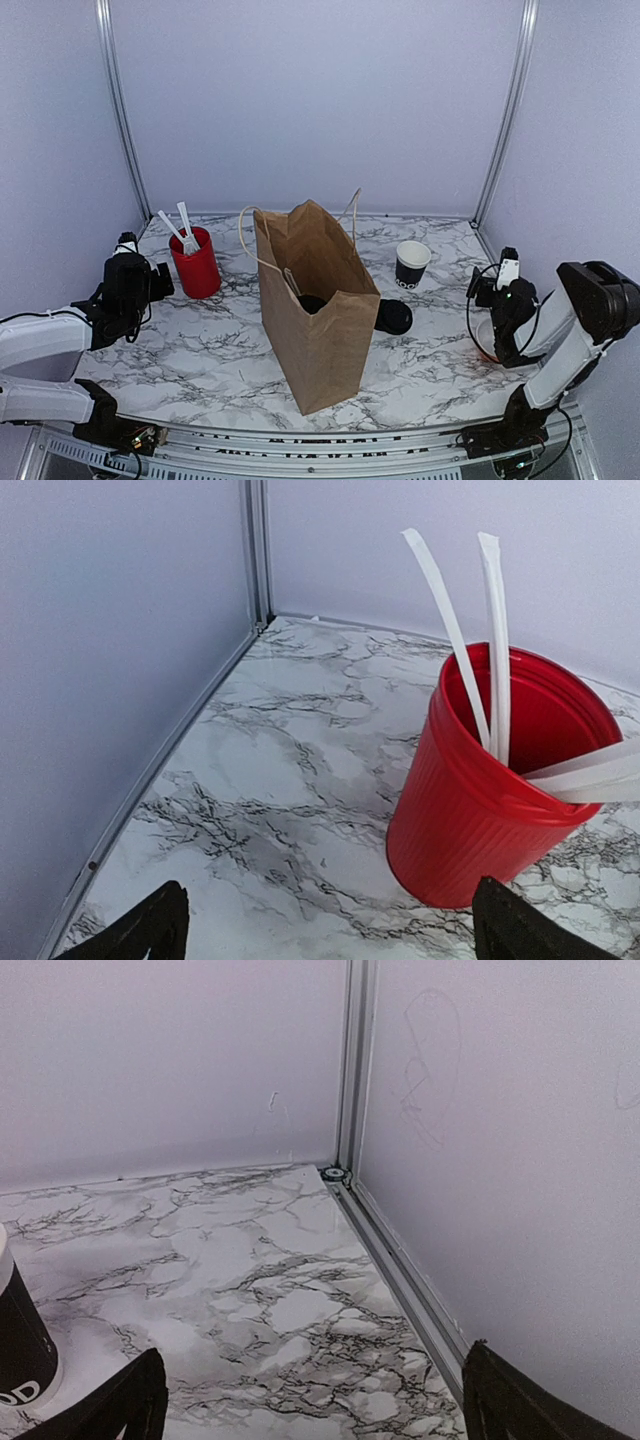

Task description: Pack the takeout coffee

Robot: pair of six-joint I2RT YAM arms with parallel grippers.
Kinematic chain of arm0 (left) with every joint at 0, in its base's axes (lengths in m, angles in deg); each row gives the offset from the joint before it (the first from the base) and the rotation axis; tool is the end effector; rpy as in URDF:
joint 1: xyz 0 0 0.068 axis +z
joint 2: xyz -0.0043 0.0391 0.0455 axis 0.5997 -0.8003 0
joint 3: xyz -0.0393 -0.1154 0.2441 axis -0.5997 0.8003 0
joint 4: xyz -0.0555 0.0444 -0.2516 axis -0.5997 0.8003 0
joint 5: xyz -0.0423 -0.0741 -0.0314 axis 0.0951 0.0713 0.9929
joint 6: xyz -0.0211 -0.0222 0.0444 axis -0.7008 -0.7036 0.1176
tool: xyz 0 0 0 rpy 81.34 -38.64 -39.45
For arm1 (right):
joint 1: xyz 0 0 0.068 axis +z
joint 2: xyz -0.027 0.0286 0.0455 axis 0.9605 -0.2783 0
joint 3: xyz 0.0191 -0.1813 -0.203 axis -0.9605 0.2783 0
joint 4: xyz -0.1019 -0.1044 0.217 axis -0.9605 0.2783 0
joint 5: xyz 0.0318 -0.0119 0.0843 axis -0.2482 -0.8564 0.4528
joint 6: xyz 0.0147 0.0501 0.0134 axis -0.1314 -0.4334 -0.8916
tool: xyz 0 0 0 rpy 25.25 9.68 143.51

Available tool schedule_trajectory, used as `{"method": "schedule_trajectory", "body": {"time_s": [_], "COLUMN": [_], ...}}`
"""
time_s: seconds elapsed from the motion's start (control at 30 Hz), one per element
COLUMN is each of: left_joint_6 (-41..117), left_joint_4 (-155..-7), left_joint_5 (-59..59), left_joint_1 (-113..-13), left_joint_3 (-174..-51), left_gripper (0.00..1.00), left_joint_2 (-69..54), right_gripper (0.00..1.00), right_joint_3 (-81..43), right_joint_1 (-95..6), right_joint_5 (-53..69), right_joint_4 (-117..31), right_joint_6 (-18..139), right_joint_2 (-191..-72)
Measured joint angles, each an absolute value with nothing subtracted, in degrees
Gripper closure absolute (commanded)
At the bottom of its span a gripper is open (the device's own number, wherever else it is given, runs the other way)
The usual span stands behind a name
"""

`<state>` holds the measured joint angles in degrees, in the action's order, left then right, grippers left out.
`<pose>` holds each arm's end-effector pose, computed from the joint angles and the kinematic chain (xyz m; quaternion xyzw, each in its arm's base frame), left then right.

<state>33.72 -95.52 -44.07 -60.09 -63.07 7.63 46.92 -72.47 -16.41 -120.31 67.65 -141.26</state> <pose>0.2064 -0.0660 0.2059 -0.1278 0.7914 0.0548 0.5953 0.2289 -0.0047 0.1353 0.0893 0.7294 -0.0995 0.6709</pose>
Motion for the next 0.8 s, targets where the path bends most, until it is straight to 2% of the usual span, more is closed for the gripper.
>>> {"method": "schedule_trajectory", "body": {"time_s": [0.2,0.33,0.5,0.7,0.8], "left_joint_6": [38.0,42.1,46.8,48.0,47.9], "left_joint_4": [-102.4,-116.2,-131.3,-150.2,-154.1], "left_joint_5": [-52.1,-54.3,-53.3,-47.3,-44.9], "left_joint_1": [-59.1,-55.4,-50.6,-45.5,-44.0], "left_joint_3": [-60.8,-54.8,-50.5,-48.7,-46.9], "left_gripper": [0.01,0.01,0.01,0.01,0.01], "left_joint_2": [7.5,3.6,-7.4,-13.3,-15.3], "right_gripper": [0.0,0.0,0.0,0.0,0.0], "right_joint_3": [45.7,45.4,45.2,45.2,45.2], "right_joint_1": [-72.4,-72.0,-71.8,-71.8,-71.8], "right_joint_5": [-13.8,-13.8,-13.8,-13.8,-13.8], "right_joint_4": [-121.6,-121.4,-121.4,-121.4,-121.4], "right_joint_6": [69.6,70.4,70.8,70.9,70.9], "right_joint_2": [-141.7,-141.7,-141.7,-141.7,-141.7]}}
